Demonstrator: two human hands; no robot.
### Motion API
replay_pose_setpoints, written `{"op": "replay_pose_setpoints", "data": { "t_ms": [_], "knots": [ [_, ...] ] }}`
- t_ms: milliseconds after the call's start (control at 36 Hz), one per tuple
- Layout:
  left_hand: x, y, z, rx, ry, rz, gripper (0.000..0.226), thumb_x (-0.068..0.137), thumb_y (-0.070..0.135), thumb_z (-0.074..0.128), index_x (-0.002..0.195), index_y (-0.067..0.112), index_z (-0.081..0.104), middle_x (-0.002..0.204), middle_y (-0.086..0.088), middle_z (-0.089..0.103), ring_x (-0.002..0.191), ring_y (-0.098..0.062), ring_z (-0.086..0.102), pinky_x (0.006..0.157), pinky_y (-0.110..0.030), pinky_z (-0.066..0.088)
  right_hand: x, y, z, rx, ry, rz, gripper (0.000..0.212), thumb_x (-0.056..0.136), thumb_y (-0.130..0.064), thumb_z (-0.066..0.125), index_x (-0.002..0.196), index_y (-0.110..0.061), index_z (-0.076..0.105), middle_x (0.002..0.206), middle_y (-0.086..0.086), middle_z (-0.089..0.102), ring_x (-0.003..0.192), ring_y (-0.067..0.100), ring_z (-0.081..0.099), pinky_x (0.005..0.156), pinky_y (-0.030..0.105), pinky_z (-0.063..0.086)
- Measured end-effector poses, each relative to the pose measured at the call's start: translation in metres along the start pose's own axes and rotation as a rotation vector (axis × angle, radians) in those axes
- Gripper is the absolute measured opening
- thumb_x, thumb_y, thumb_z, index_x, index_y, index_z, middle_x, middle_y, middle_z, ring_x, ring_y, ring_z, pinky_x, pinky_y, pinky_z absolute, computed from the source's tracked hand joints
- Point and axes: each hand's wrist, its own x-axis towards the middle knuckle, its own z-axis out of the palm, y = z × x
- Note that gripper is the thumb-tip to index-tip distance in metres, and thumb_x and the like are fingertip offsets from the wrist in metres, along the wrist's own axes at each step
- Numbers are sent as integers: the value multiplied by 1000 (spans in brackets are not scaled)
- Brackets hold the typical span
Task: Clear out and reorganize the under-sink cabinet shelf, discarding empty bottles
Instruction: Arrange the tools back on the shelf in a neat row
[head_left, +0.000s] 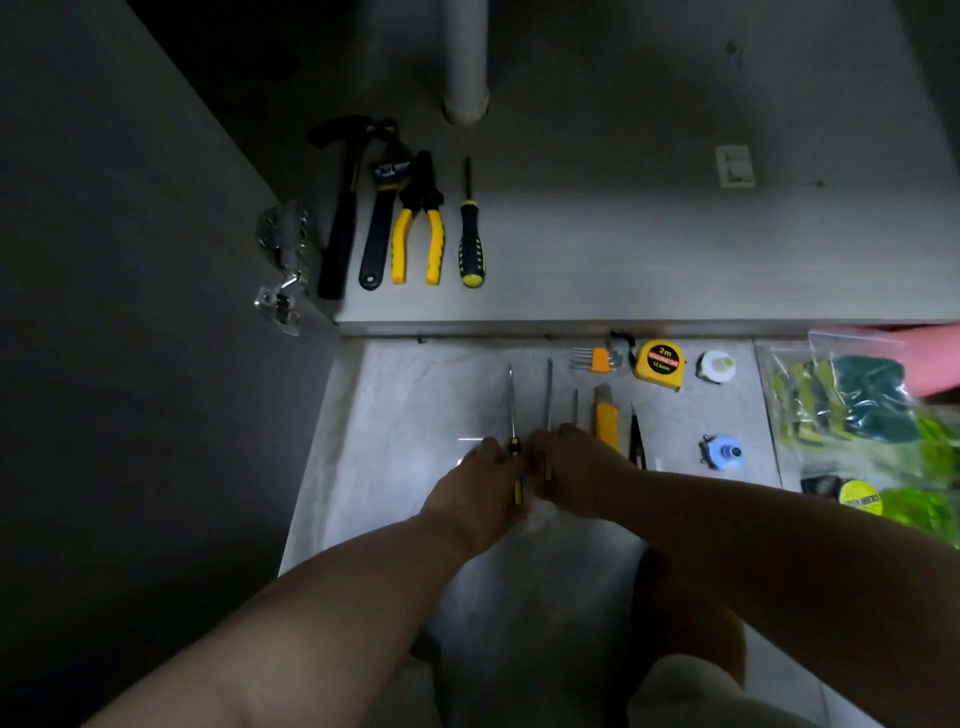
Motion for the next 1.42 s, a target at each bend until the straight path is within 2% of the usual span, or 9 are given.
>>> {"op": "replay_pose_setpoints", "data": {
  "t_ms": [139,333,611,694,833,944,1083,1306,1417],
  "knots": [
    [-2,-3,7,-63,34,-40,63,91,17,63,148,30,42,136,-10,43,115,-33,59,99,-36,50,6,-2,9,4,22,33,44,85,-22,74,124,-17,53,118,12,57,106,31,62,86,40,54],
    [-12,-11,-18,-39,-19,3,53,89,33,72,138,35,51,129,-4,49,113,-29,59,96,-30,48,-4,1,-1,151,24,9,43,75,-23,82,111,-15,62,108,3,68,101,22,64,86,36,53],
    [-47,12,-120,78,-64,106,42,84,38,75,122,38,60,114,2,51,105,-22,58,94,-35,52,-61,-23,-98,232,-173,-104,28,76,-11,79,96,-17,61,81,-14,54,66,0,57,57,16,48],
    [-53,26,-141,64,32,128,37,82,37,76,116,37,62,109,4,51,102,-20,58,90,-30,50,-78,-27,-125,244,-115,-129,28,76,-7,79,96,-14,62,73,-14,54,58,-6,55,55,13,46],
    [-46,43,-167,-50,327,122,42,84,34,77,123,35,61,110,7,51,101,-15,58,83,-20,42,-85,-27,-161,338,67,-124,29,75,-3,74,98,-16,61,76,1,58,65,12,54,62,35,49],
    [-24,54,-190,-127,502,86,44,86,30,78,127,31,61,118,0,55,107,-18,58,95,-28,49,-65,-24,-181,372,259,-95,31,74,-5,75,98,-17,61,78,6,62,68,15,55,64,35,48],
    [16,54,-207,-99,527,36,45,87,26,75,131,27,62,123,-6,55,113,-27,59,96,-33,48,-16,-13,-192,372,406,-22,28,75,-13,76,97,-21,60,88,11,68,76,28,61,68,42,52],
    [66,48,-204,271,601,-78,40,87,40,66,126,31,65,119,-8,62,119,-30,49,95,-36,41,45,-5,-177,403,513,12,40,71,-11,76,105,-22,59,101,9,57,82,21,53,57,25,34],
    [77,40,-205,394,591,-124,42,89,50,61,128,35,65,122,-5,63,126,-29,43,98,-38,35,58,-7,-161,420,596,41,53,76,-7,74,125,-18,58,110,11,51,91,23,53,72,23,37]
  ]
}}
